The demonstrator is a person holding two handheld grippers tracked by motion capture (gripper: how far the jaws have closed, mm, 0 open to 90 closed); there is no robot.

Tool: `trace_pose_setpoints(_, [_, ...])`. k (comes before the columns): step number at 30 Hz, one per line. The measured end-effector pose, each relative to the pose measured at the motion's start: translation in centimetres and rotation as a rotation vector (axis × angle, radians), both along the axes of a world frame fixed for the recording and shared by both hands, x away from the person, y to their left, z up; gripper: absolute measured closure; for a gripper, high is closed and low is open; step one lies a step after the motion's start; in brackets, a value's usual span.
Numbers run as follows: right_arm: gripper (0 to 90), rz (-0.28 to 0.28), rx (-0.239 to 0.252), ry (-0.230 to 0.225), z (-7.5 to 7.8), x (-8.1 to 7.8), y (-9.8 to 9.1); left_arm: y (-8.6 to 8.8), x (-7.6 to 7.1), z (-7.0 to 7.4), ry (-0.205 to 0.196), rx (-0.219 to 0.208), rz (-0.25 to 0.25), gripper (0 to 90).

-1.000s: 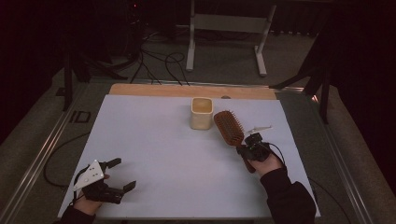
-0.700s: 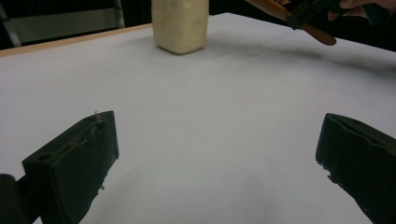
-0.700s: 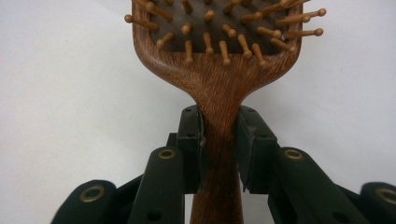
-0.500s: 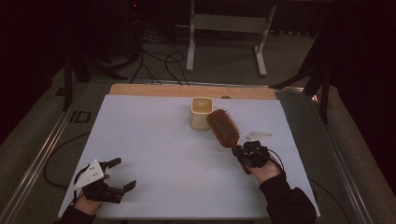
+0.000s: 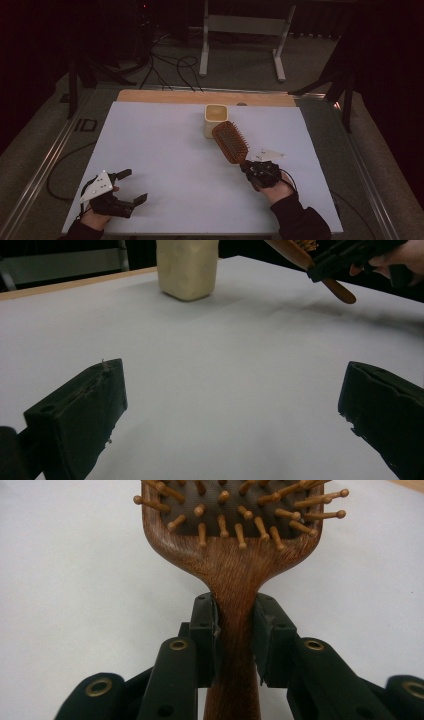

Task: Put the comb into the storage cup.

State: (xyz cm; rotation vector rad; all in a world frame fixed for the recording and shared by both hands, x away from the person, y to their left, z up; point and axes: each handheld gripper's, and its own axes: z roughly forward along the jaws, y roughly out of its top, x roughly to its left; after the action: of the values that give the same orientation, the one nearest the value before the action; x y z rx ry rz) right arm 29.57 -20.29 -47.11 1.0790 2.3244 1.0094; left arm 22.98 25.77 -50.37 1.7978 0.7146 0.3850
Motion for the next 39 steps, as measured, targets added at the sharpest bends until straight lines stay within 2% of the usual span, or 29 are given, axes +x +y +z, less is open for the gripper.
trace_pose_setpoints(7, [73.2,0.004,0.018,-0.029,-0.1,-0.4,0.4,-0.3,0.1,0.5,0.013,0.001,0.004,0.0])
trace_pose_setpoints(10, [73.2,0.004,0.038,-0.05,0.2,-0.7,0.4,-0.7,0.4,1.0,0.04,0.008,0.016,0.0])
trace_pose_setpoints(14, [73.2,0.005,0.053,-0.049,0.3,-0.9,0.4,-1.0,1.0,1.8,0.064,-0.003,0.026,0.0])
trace_pose_setpoints(17, [73.2,0.008,0.055,-0.052,0.2,-0.9,0.5,-1.5,1.6,2.5,0.085,0.016,0.032,0.0])
trace_pose_setpoints(19, [73.2,0.006,0.05,-0.063,0.2,-1.0,0.6,-1.8,2.0,3.0,0.093,0.021,0.03,0.0])
trace_pose_setpoints(26, [73.2,0.019,0.062,-0.061,0.2,-1.1,0.7,-3.3,3.3,4.7,0.13,0.026,0.021,0.0])
trace_pose_setpoints(30, [73.2,0.014,0.062,-0.078,0.3,-1.2,0.7,-4.2,3.8,5.6,0.123,0.022,-0.004,0.0])
trace_pose_setpoints(35, [73.2,0.016,0.071,-0.071,0.4,-1.2,0.7,-5.0,4.3,6.6,0.129,0.002,-0.026,0.0])
trace_pose_setpoints(37, [73.2,0.018,0.076,-0.069,0.4,-1.2,0.6,-5.9,4.8,7.6,0.132,0.0,-0.042,0.0])
trace_pose_setpoints(39, [73.2,0.014,0.075,-0.077,0.5,-1.3,0.6,-6.5,5.1,8.2,0.13,0.013,-0.027,0.0])
